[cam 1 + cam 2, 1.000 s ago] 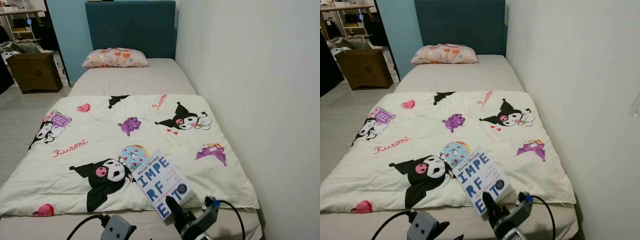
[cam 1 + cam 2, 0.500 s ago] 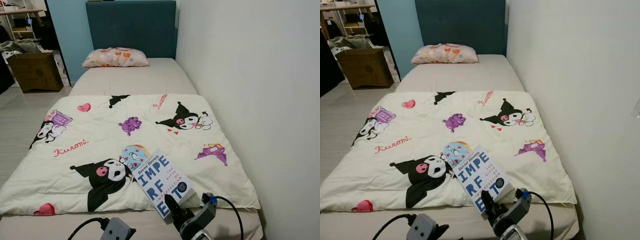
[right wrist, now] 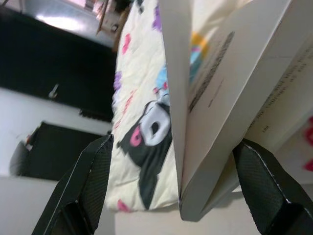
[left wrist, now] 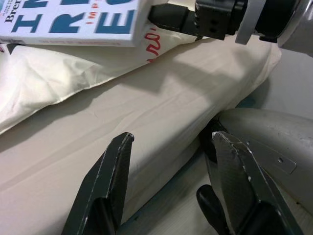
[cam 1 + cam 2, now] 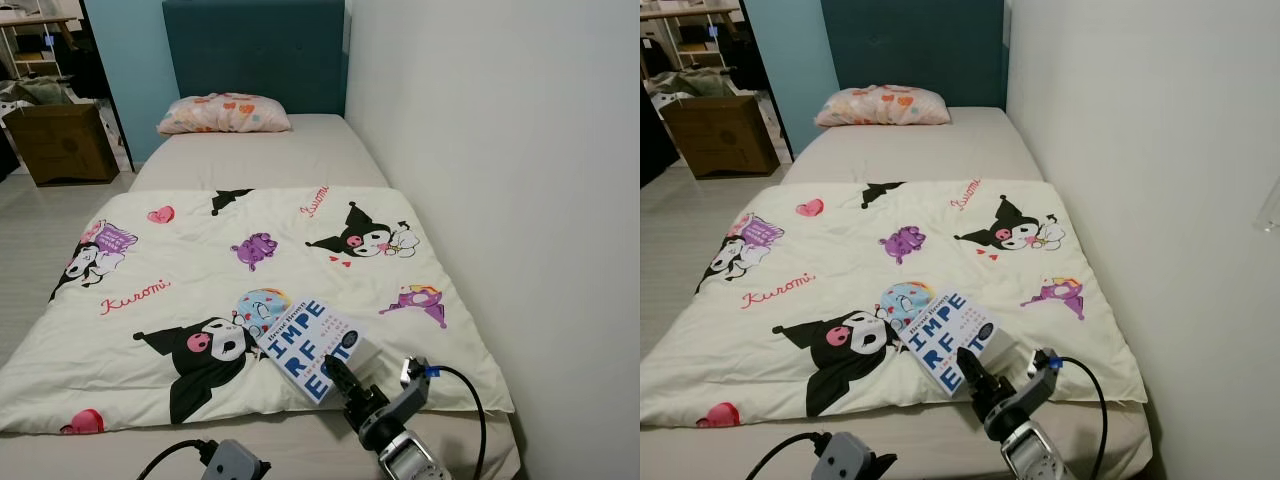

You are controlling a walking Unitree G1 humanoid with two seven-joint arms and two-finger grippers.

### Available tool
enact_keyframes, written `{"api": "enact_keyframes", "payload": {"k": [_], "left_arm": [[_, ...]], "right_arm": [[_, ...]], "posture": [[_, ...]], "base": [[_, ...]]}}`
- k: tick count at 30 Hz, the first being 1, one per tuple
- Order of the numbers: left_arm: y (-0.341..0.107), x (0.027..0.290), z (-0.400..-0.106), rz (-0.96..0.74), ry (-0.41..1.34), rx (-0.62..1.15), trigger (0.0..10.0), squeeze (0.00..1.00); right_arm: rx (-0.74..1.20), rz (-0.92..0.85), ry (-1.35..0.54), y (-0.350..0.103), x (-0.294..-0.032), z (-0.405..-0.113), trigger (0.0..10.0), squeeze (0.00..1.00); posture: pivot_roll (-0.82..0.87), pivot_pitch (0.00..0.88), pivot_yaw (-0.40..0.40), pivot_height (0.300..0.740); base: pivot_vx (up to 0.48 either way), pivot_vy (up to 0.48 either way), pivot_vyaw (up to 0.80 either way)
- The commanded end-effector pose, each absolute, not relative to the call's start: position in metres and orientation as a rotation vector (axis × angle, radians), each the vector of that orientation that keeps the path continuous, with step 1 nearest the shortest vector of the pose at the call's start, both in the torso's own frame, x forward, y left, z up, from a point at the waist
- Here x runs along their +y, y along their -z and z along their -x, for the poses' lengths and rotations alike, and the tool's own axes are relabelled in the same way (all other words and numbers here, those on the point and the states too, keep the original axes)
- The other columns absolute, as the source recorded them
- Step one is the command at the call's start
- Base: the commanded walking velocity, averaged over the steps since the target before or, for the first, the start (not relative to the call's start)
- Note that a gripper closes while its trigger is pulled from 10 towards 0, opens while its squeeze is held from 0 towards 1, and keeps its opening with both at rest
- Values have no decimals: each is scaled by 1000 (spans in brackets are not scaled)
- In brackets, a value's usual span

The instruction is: Clean up the room

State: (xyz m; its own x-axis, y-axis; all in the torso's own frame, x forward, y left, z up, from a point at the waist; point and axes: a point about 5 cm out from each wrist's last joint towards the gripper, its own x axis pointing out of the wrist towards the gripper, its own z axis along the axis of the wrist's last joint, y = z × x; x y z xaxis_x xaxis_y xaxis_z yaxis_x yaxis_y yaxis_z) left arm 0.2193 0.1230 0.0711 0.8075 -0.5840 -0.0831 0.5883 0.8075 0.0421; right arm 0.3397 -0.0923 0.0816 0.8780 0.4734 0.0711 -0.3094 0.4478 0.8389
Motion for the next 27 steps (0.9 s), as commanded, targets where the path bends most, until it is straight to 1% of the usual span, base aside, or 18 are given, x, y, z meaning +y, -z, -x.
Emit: {"api": "enact_keyframes", "payload": {"k": [1, 11, 13, 15, 17, 19, 22, 23, 25, 27], "left_arm": [[-69, 125, -215, -79, 631, 78, 10000, 0], [-69, 126, -218, -67, 614, 77, 10000, 0], [-69, 126, -218, -68, 614, 76, 10000, 0], [-70, 127, -219, -77, 602, 72, 10000, 0], [-70, 128, -219, -81, 597, 71, 10000, 0], [-70, 131, -220, -98, 576, 70, 10000, 0], [-69, 132, -221, -108, 565, 71, 10000, 0], [-69, 133, -221, -117, 558, 71, 10000, 0], [-69, 134, -222, -125, 549, 70, 10000, 0], [-69, 135, -223, -127, 543, 67, 10000, 0]], "right_arm": [[240, -1080, -581, -81, -59, -331, 10000, 0], [320, -1127, -564, -78, -50, -329, 10000, 0], [333, -1104, -537, -76, -50, -330, 10000, 0], [325, -1036, -465, -76, -52, -336, 10000, 0], [319, -1006, -439, -77, -53, -338, 10000, 0], [307, -886, -393, -77, -57, -342, 10000, 0], [307, -846, -375, -76, -59, -342, 10000, 0], [305, -786, -342, -75, -64, -344, 10000, 0], [300, -735, -279, -73, -72, -345, 10000, 0], [299, -733, -259, -72, -76, -345, 10000, 0]], "posture": [[67, 276, -25, 548], [71, 271, -22, 548], [72, 271, -22, 548], [76, 270, -23, 548], [76, 270, -23, 548], [77, 272, -24, 548], [77, 272, -25, 548], [78, 273, -25, 548], [78, 274, -26, 548], [79, 273, -26, 548]], "base": [[0, 0, 0], [0, 0, 0], [0, 0, 0], [0, 0, 0], [0, 0, 0], [0, 0, 0], [0, 0, 0], [0, 0, 0], [0, 0, 0], [0, 0, 0]]}}
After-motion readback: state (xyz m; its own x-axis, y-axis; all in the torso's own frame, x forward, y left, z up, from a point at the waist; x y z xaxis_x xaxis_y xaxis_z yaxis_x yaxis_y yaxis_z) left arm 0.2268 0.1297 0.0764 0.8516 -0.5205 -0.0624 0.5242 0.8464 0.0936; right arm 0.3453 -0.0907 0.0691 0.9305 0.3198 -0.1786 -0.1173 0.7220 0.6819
